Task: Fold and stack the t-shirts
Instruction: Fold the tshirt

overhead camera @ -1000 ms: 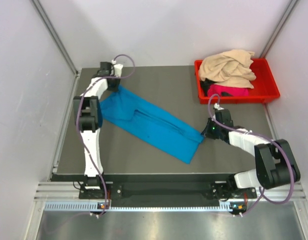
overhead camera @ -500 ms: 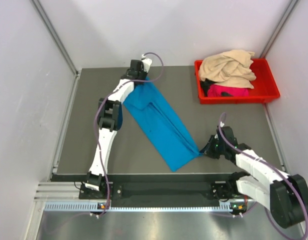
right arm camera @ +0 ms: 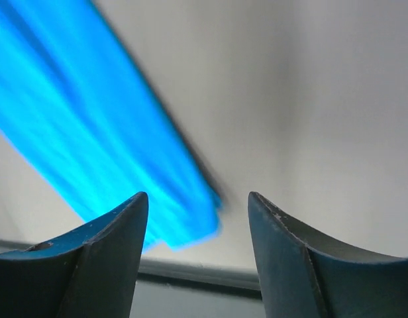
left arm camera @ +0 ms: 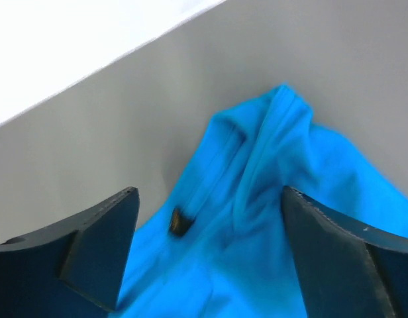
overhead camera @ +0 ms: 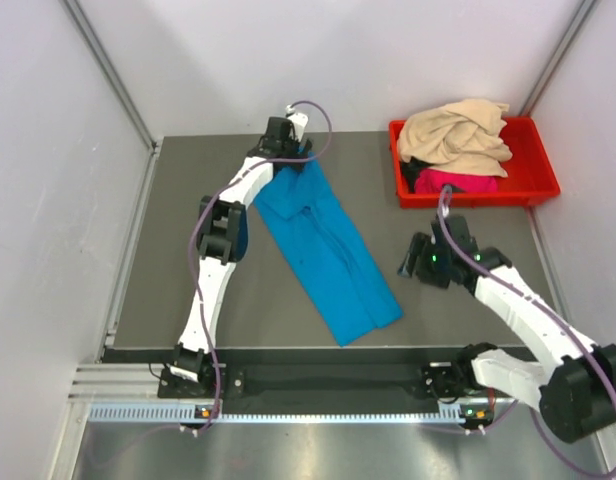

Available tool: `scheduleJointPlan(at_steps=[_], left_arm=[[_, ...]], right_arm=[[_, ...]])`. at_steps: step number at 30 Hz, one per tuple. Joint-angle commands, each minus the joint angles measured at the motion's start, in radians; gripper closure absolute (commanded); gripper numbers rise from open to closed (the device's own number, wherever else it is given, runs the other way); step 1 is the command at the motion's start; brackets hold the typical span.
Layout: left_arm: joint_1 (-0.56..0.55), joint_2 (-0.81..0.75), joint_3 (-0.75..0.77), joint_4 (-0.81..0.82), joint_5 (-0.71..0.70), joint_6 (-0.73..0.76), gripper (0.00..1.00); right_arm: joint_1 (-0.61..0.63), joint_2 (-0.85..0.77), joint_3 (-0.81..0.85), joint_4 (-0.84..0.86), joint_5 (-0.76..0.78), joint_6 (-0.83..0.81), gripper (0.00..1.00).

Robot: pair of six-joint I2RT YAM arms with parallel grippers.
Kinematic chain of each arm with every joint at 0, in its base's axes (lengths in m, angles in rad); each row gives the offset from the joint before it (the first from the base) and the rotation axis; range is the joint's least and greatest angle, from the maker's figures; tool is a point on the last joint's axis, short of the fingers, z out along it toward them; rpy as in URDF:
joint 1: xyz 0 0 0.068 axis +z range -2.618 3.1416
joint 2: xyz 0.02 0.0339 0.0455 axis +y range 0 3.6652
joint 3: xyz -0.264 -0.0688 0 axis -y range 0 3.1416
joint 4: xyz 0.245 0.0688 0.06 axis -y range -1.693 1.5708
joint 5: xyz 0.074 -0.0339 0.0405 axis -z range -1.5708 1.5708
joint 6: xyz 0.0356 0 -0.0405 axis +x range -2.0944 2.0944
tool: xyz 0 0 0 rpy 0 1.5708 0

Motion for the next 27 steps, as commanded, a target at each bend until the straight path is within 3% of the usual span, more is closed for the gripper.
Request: scheduleJointPlan(at_steps=[1, 4, 7, 12, 19, 23, 27], left_arm=[[0.007, -0.177, -0.035, -0.078, -0.006, -0.017, 0.01], [0.029, -0.255, -0.075, -0.133, -0.009, -0.034, 0.01], [0.066, -0.349, -0.164, -0.190, 0.026, -0.060, 0.01], [0.153, -0.574, -0.471, -0.218, 0.176, -0.097, 0.01], [0.251, -0.794, -0.784, -0.241, 0.258, -0.064, 0.01], [0.273, -0.869, -0.920, -0.227, 0.256, -0.044, 0.01], [0.276, -0.877, -0.957, -0.236, 0.277, -0.040, 0.01]], right_arm=[[0.008, 0.096, 0.236, 0.068, 0.094, -0.201, 0.37], [0.008, 0.260, 0.419, 0.166, 0.077, -0.349, 0.34], [0.011, 0.475, 0.649, 0.237, -0.053, -0.455, 0.34], [0.025, 0.866, 1.072, 0.292, -0.130, -0.487, 0.34], [0.054, 1.362, 1.574, 0.350, -0.273, -0.329, 0.37], [0.060, 1.549, 1.668, 0.517, -0.259, -0.158, 0.37], [0.070, 1.641, 1.705, 0.599, -0.178, -0.018, 0.40]])
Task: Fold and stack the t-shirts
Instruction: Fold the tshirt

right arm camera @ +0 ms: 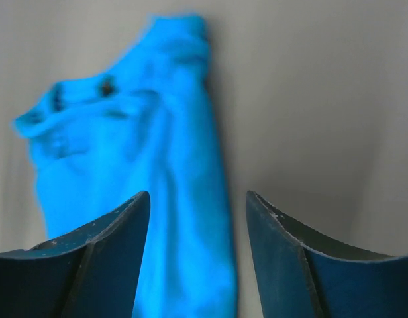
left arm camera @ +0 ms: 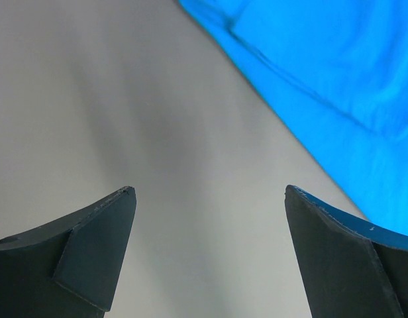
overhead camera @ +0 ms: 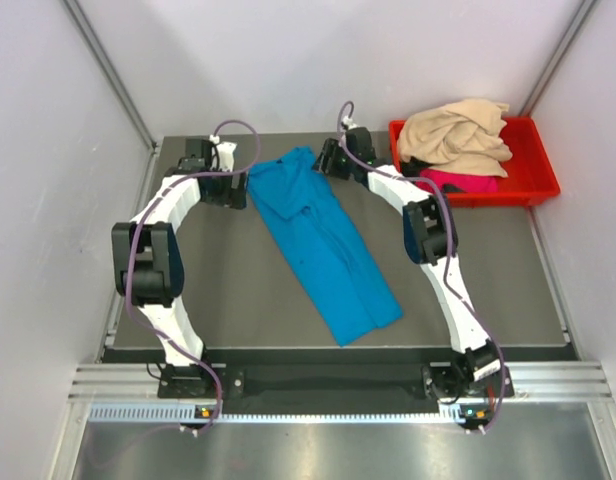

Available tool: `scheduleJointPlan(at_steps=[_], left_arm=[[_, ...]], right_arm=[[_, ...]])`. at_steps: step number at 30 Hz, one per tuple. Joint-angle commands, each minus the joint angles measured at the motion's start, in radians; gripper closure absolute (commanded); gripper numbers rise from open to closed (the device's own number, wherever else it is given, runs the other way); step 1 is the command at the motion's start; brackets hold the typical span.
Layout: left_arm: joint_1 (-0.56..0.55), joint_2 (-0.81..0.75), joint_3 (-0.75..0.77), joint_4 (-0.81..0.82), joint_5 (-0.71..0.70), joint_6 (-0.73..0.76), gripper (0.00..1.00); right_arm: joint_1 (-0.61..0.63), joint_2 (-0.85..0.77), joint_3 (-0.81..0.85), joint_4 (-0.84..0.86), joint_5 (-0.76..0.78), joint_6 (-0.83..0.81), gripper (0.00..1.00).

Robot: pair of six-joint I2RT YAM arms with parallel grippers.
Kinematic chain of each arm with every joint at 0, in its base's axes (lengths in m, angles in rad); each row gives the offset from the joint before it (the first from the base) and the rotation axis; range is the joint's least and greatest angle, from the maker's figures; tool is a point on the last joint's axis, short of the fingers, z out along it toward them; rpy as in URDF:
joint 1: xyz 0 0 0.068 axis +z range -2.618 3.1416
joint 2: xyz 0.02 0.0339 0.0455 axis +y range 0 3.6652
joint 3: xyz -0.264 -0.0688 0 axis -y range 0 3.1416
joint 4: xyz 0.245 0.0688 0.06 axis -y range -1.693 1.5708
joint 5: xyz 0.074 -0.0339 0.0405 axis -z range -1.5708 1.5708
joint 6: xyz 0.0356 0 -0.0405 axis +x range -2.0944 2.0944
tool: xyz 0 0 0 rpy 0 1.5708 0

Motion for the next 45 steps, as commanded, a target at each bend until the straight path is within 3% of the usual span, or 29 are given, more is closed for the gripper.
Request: scheduleJointPlan(at_steps=[1, 8, 11, 12, 15, 20, 27, 31, 35, 38, 39, 40, 45], left_arm=[[0.001, -0.054, -0.027, 0.004, 0.056, 0.008, 0.01], [0.001, -0.002, -0.015, 0.003, 0.104, -0.022, 0.01], [0.001, -0.003, -0.015, 0.007, 0.108, -0.024, 0.01], [0.001, -0.005, -0.015, 0.007, 0.110, -0.024, 0.01], [0.001, -0.011, -0.017, 0.014, 0.111, -0.019, 0.01], [0.001, -0.002, -0.010, -0.006, 0.122, -0.018, 0.01], [-0.019, 0.017, 0.019, -0.069, 0.213, -0.002, 0.01], [-0.123, 0.002, 0.002, -0.114, 0.236, 0.094, 0.08], [-0.263, -0.064, -0.079, -0.109, 0.263, 0.201, 0.13], [-0.376, -0.119, -0.164, -0.097, 0.285, 0.292, 0.12], [-0.404, -0.135, -0.187, -0.092, 0.288, 0.313, 0.12], [-0.451, -0.161, -0.229, -0.077, 0.297, 0.345, 0.10], [-0.551, -0.218, -0.342, -0.014, 0.392, 0.413, 0.08]], right_arm=[[0.020, 0.047, 0.096, 0.149, 0.044, 0.172, 0.42], [0.060, 0.168, 0.165, 0.174, 0.106, 0.292, 0.50], [0.060, 0.201, 0.165, 0.183, 0.134, 0.345, 0.64], [0.059, 0.207, 0.164, 0.213, 0.148, 0.376, 0.77], [0.057, 0.225, 0.138, 0.313, 0.163, 0.483, 1.00], [0.039, 0.206, 0.110, 0.391, 0.261, 0.615, 1.00], [-0.016, -0.003, -0.187, 0.382, 0.557, 0.695, 1.00], [-0.038, -0.080, -0.277, 0.365, 0.626, 0.694, 1.00], [-0.064, -0.086, -0.287, 0.353, 0.593, 0.686, 1.00], [-0.081, -0.095, -0.290, 0.364, 0.489, 0.640, 0.84], [-0.088, -0.104, -0.303, 0.367, 0.435, 0.610, 0.66], [-0.092, -0.115, -0.312, 0.362, 0.417, 0.593, 0.60], [-0.095, -0.235, -0.369, 0.316, 0.345, 0.442, 0.46]])
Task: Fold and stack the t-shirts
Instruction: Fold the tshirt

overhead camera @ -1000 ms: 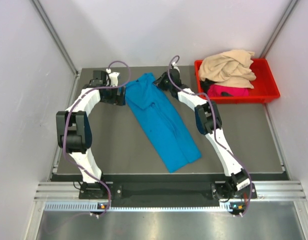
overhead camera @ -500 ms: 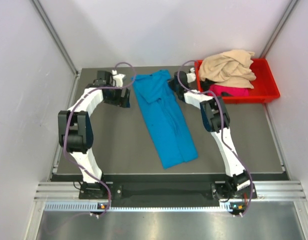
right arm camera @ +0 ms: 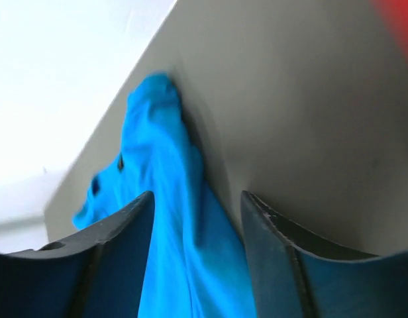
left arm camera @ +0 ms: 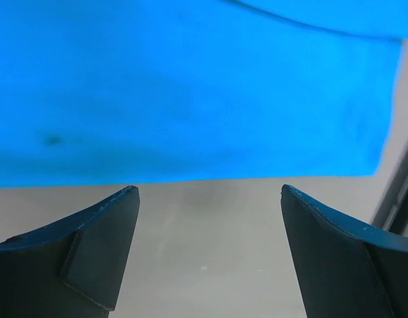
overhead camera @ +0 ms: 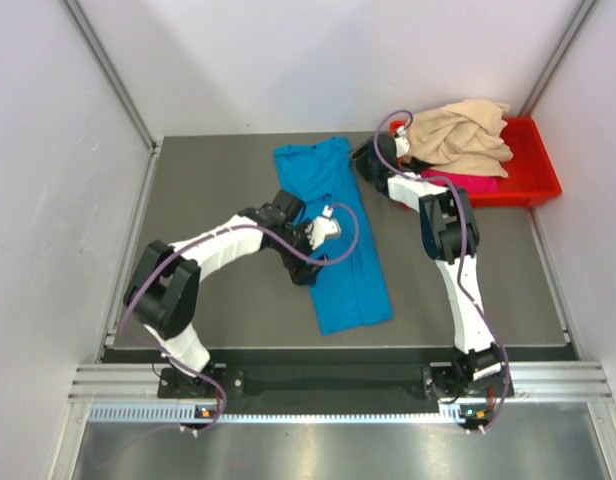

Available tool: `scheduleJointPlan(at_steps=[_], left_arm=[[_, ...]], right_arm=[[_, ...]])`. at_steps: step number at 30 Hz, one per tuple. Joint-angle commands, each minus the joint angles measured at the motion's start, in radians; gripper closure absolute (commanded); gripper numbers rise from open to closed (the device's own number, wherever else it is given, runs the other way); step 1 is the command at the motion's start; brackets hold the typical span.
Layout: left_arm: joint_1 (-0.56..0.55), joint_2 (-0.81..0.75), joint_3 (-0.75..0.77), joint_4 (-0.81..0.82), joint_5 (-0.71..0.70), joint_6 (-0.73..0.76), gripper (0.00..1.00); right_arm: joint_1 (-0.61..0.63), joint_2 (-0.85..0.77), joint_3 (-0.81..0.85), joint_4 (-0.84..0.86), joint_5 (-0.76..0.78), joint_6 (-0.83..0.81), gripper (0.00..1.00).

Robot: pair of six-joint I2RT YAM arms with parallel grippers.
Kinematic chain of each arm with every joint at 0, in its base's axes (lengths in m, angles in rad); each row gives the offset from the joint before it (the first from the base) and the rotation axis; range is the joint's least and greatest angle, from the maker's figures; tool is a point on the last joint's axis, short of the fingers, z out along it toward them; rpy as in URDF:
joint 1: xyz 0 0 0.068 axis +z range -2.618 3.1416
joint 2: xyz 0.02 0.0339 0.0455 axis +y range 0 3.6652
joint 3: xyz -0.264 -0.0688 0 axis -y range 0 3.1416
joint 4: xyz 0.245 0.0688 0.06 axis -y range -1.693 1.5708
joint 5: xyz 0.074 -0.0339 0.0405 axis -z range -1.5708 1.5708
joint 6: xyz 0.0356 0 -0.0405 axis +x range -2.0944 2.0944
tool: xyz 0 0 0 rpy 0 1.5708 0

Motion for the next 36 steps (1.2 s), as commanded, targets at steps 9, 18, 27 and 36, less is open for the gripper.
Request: scheduleJointPlan(at_steps=[9, 18, 27, 36], left_arm=[[-0.254, -0.187, -0.310, 0.265, 0.024, 0.285, 0.01], [-0.395, -0.193, -0.428, 0.381, -0.053, 0.330, 0.01], [-0.455, -0.205, -0.508, 0.525, -0.145, 0.290, 0.21], [-0.453, -0.346, -0.513, 0.226, -0.207, 0.327, 1.00]], right_arm=[[-0.041, -0.353, -0.110, -0.145, -0.228, -0.282, 0.41], [-0.054, -0.558, -0.298, -0.235, -0.287, -0.397, 0.41], [-0.052, -0.840, -0.623, -0.372, -0.328, -0.544, 0.42], [-0.025, -1.181, -0.964, -0.621, -0.328, -0.607, 0.43]])
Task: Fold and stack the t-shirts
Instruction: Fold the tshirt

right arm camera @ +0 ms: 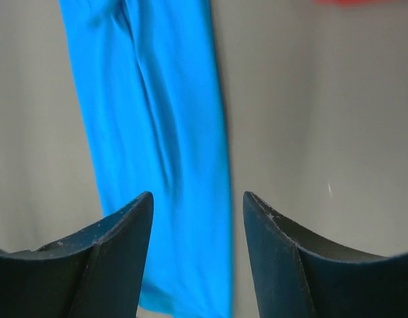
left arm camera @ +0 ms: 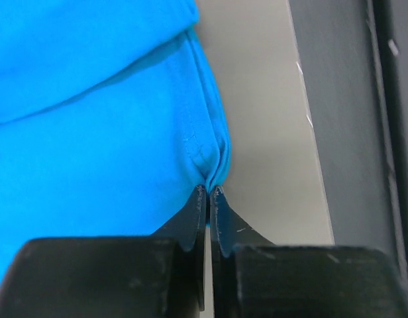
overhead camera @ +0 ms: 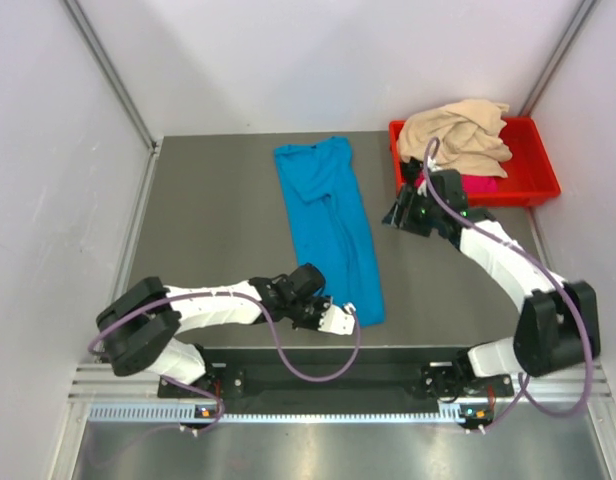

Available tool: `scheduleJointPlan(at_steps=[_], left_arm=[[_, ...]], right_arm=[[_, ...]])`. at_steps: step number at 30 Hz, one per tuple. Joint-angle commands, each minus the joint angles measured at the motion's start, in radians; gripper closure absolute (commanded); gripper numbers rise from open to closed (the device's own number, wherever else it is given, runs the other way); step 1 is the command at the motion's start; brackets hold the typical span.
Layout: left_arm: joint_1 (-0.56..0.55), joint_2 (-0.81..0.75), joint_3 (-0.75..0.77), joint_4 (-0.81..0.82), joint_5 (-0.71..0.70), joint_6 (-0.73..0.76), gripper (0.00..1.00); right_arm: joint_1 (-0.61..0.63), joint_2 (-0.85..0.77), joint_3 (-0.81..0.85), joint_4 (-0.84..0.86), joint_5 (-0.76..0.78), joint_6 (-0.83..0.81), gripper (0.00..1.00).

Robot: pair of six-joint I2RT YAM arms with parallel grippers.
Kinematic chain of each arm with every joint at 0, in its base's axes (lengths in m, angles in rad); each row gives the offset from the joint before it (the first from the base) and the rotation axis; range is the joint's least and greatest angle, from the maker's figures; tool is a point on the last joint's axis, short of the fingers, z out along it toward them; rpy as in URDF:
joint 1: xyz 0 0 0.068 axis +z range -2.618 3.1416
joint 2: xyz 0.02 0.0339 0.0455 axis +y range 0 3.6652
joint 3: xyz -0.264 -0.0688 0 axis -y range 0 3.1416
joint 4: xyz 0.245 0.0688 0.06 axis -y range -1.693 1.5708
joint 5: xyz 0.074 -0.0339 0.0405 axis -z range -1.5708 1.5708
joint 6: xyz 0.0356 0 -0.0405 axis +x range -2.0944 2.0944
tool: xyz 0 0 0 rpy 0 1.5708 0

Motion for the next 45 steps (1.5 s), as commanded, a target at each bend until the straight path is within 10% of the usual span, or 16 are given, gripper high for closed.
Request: scheduleJointPlan(at_steps=[1, 7, 18, 27, 34, 45], left_arm=[[0.002, -0.121, -0.025, -0.222, -0.031, 0.025, 1.00], [0.002, -0.265, -0.021, -0.484, 0.081, -0.016, 0.99], [0.002, -0.359, -0.120, -0.386, 0.049, -0.133, 0.97], [0.002, -0.378, -0.124, -0.372, 0.046, -0.143, 0.97], [0.003, -0.393, -0.116, -0.394, 0.043, -0.152, 0.99], [0.212, -0.375, 0.007, -0.273, -0.122, -0.252, 1.00]], right_arm=[[0.044, -0.142, -0.139, -0.130, 0.006, -0.027, 0.43], [0.341, -0.245, -0.301, -0.179, 0.037, 0.121, 0.43], [0.674, -0.223, -0.539, 0.070, -0.028, 0.446, 0.44], [0.734, -0.105, -0.562, 0.270, -0.054, 0.520, 0.45], [0.733, -0.123, -0.561, 0.246, -0.085, 0.516, 1.00], [0.491, -0.083, -0.297, 0.038, -0.094, 0.206, 1.00]])
